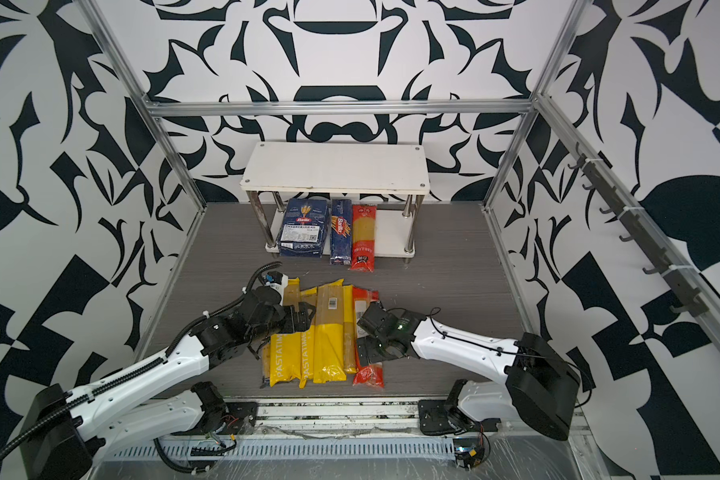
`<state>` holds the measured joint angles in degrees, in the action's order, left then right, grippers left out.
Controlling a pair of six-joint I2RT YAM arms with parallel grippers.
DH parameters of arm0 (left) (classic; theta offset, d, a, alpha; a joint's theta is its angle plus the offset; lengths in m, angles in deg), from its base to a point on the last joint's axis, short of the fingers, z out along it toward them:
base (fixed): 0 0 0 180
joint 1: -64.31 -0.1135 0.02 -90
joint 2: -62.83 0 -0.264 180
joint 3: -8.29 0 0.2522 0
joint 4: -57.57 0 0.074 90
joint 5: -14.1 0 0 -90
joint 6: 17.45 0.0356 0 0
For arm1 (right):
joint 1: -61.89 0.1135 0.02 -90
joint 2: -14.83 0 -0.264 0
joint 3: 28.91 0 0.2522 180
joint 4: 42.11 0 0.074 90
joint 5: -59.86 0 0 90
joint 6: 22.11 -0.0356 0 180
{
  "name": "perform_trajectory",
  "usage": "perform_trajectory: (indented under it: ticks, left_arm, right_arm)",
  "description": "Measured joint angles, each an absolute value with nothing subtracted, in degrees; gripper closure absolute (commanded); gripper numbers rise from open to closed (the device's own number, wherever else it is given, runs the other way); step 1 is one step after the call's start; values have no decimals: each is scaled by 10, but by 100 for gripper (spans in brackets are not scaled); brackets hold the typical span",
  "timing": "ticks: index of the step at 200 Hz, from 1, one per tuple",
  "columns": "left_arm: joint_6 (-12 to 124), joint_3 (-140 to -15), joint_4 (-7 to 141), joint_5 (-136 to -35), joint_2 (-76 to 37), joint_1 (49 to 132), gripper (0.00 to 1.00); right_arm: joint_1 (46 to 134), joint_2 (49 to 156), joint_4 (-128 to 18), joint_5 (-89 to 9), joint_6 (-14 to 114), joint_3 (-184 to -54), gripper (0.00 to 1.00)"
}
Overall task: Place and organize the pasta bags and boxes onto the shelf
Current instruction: 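Set the red bag upright beside the blue pack and return right gripper, then grasp the red-and-white spaghetti bag with the right gripper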
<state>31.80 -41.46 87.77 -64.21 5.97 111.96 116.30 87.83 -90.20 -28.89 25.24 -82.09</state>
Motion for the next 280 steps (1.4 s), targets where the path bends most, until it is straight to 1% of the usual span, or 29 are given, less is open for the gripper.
perform_trajectory:
  ticks: [47, 75, 142, 153, 162, 179, 202, 216, 233, 245, 264, 267, 271, 280]
  left_arm:
    - [318, -416, 876, -636, 61, 1126, 1]
    - [317, -416, 876, -633, 70, 1127, 1]
    - [316, -416, 885, -617, 104, 1128, 1]
    - [316, -416, 886, -615, 106, 1128, 1]
    - [316, -416, 887, -614, 107, 1128, 1]
    - [316, -416, 890, -611, 107, 1128, 1]
    - [317, -416, 895, -607, 107, 1128, 1]
    - [317, -416, 897, -605, 108, 1128, 1]
    - [317, -416, 901, -603, 112, 1128, 1]
    - [317, -415, 903, -601, 117, 1128, 1]
    - [318, -415, 906, -596, 128, 1128, 1]
    - [318, -415, 906, -594, 130, 1128, 1]
    - [319, -415, 906, -593, 132, 1128, 1]
    - [319, -415, 907, -590, 136, 1128, 1]
  right_arm:
    - [1178, 855, -879, -283, 212, -787, 1]
    - [1185, 854, -866, -282, 200, -780, 3]
    - [1201, 900, -829, -283, 190, -783, 8]
    - [1201, 918, -825, -283, 190, -788, 13]
    - [1202, 936, -832, -279, 191, -799, 15]
    - [1204, 969, -844, -273, 193, -825, 27]
    - [1206, 1013, -866, -265, 194, -860, 36]
    - [1206, 1030, -873, -262, 193, -871, 45]
    - [1206, 1034, -874, -263, 192, -875, 53]
    - [1206, 1034, -873, -262, 185, -875, 64]
    - [1205, 1017, -877, -260, 179, -876, 68]
    - [1205, 1014, -877, -261, 179, -876, 70]
    - [1205, 1010, -877, -262, 180, -875, 76]
    - [1205, 1006, -876, -263, 181, -873, 79]
